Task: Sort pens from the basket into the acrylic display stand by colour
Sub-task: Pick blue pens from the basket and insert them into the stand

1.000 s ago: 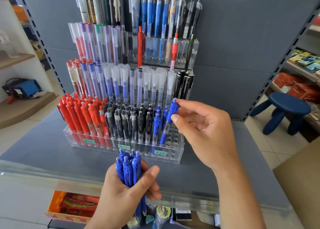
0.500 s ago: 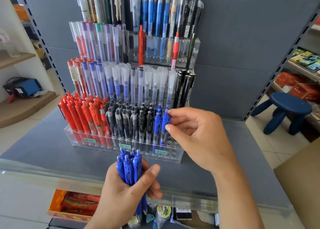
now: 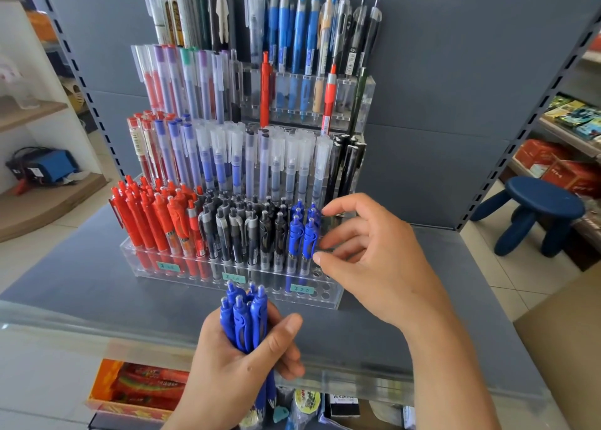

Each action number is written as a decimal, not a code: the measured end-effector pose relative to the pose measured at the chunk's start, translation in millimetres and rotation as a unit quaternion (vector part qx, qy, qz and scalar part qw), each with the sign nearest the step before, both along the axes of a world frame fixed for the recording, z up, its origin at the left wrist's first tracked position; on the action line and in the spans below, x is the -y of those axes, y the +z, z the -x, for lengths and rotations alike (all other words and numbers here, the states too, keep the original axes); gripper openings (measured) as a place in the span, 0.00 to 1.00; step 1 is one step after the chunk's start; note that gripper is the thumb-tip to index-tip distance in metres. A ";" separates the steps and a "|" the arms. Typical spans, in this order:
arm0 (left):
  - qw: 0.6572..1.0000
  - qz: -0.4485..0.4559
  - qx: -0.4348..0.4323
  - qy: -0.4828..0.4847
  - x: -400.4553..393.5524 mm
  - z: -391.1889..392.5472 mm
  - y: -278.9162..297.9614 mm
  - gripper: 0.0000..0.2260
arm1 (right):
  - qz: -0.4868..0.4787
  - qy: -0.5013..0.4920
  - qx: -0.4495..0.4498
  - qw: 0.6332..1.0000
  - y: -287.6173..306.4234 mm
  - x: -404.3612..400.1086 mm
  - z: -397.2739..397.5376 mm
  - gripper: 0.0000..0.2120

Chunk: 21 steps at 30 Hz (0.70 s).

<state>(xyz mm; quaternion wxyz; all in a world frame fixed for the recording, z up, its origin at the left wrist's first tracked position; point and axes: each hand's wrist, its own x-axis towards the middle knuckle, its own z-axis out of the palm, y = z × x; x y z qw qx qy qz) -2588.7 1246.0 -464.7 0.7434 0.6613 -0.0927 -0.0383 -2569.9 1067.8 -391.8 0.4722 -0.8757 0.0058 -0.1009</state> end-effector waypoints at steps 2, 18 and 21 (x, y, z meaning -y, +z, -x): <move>1.000 0.002 -0.002 0.001 -0.2 -0.3 -0.2 0.16 | 0.011 0.000 0.006 1.000 6.3 1.5 3.5 0.13; 0.998 -0.048 0.027 -0.041 -6.7 -0.1 -1.3 0.20 | -0.050 0.211 -0.094 0.972 17.2 -20.2 13.3 0.05; 0.998 -0.035 0.013 -0.047 -9.5 0.9 -2.5 0.26 | -0.144 0.197 -0.039 0.969 16.8 -13.1 13.1 0.03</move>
